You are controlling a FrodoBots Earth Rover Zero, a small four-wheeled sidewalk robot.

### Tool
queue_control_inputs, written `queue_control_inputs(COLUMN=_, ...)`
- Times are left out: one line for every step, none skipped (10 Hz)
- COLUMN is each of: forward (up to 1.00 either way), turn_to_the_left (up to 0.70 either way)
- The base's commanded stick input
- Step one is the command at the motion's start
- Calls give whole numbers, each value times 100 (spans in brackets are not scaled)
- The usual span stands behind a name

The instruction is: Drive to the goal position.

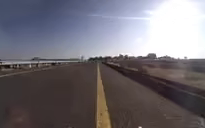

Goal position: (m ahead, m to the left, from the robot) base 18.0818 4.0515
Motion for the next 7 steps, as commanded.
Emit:
queue_control_inputs(forward=70, turn_to_the_left=0)
queue_control_inputs(forward=70, turn_to_the_left=0)
queue_control_inputs(forward=70, turn_to_the_left=0)
queue_control_inputs(forward=70, turn_to_the_left=0)
queue_control_inputs(forward=70, turn_to_the_left=32)
queue_control_inputs(forward=70, turn_to_the_left=17)
queue_control_inputs(forward=70, turn_to_the_left=2)
